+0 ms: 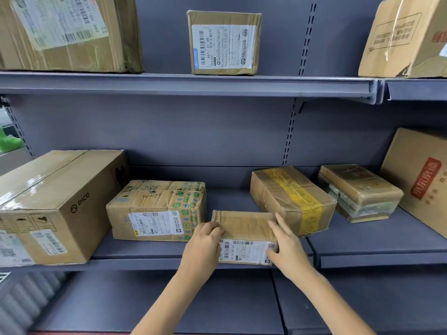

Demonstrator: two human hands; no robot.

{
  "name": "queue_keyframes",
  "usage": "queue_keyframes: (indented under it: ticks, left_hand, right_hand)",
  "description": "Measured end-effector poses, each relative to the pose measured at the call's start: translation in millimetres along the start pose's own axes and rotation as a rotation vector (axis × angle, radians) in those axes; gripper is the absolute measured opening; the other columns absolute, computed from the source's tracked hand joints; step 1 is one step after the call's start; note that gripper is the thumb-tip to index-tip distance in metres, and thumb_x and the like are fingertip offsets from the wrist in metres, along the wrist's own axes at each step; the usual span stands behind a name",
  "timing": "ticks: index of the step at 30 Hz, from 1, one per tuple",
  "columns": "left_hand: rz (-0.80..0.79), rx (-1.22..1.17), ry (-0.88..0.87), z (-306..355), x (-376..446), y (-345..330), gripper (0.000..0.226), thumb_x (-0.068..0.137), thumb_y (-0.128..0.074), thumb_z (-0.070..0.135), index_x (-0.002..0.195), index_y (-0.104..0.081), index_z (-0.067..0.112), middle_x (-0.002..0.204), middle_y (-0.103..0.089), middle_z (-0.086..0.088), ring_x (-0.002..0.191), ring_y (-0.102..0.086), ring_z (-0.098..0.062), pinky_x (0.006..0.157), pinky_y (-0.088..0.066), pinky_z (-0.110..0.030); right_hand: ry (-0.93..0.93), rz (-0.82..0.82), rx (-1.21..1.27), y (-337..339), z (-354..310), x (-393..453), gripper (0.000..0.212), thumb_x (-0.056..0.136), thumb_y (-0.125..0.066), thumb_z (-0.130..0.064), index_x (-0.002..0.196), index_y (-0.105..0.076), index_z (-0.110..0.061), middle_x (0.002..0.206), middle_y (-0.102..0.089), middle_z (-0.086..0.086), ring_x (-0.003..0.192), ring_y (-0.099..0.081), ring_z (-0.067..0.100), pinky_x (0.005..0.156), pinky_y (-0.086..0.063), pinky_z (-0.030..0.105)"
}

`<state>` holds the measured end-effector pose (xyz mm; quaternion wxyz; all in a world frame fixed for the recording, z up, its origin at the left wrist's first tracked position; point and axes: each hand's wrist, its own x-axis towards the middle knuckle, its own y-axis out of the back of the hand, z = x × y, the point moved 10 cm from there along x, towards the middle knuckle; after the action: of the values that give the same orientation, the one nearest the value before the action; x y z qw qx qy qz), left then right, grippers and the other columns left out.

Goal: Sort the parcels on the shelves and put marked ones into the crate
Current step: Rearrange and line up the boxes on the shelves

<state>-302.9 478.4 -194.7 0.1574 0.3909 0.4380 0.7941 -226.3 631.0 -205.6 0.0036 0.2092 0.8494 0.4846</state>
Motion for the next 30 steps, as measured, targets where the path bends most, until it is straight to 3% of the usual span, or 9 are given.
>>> queue_keyframes:
  ticks: [1, 3, 7, 15, 30]
  left_hand:
    - [0.014, 0.043, -0.039, 6, 0, 2, 0.044, 0.046, -0.080, -0.007, 0.086, -0.070, 0.008, 0.091, -0.069, -0.002, 0.082, -0.066, -0.023, 0.065, -0.054, -0.022]
    - [0.025, 0.106, -0.129, 18, 0, 2, 0.048, 0.040, -0.082, -0.004, 0.084, -0.071, 0.008, 0.090, -0.070, -0.001, 0.084, -0.067, -0.020, 0.070, -0.054, -0.021]
    - [-0.009, 0.200, -0.206, 25, 1, -11, 0.055, 0.038, -0.082, -0.002, 0.092, -0.073, 0.007, 0.095, -0.072, -0.004, 0.090, -0.068, -0.020, 0.080, -0.054, -0.023]
    - [-0.079, 0.274, -0.205, 15, 28, -24, 0.063, 0.028, -0.085, 0.006, 0.089, -0.073, 0.006, 0.091, -0.073, -0.005, 0.087, -0.070, -0.020, 0.079, -0.054, -0.026]
    - [0.055, 0.282, -0.200, 17, 50, -27, 0.052, 0.037, -0.085, 0.005, 0.088, -0.074, 0.007, 0.090, -0.074, -0.005, 0.086, -0.070, -0.020, 0.077, -0.054, -0.028]
  right_hand:
    - [0.038, 0.000, -0.074, -2, -4, 1, 0.063, 0.090, -0.052, -0.005, 0.146, -0.024, -0.013, 0.158, 0.001, -0.002, 0.145, -0.002, 0.013, 0.112, -0.012, 0.019]
    - [0.115, 0.010, -0.153, -6, -12, 4, 0.056, 0.093, -0.046, -0.004, 0.145, -0.027, -0.011, 0.158, -0.004, -0.001, 0.145, 0.003, 0.011, 0.111, -0.002, 0.017]
    - [0.217, -0.021, -0.233, -16, -21, 15, 0.053, 0.096, -0.034, -0.001, 0.147, -0.017, -0.007, 0.157, -0.011, 0.005, 0.145, -0.003, 0.013, 0.105, 0.014, 0.013]
    - [0.183, -0.055, -0.359, -25, -16, 49, 0.060, 0.096, -0.037, -0.001, 0.148, -0.009, -0.009, 0.158, -0.007, 0.006, 0.145, -0.002, 0.016, 0.104, 0.013, 0.017]
    - [0.234, -0.108, -0.371, -22, -5, 70, 0.061, 0.095, -0.034, 0.003, 0.148, -0.007, -0.009, 0.158, -0.004, 0.008, 0.145, 0.000, 0.017, 0.105, 0.013, 0.020]
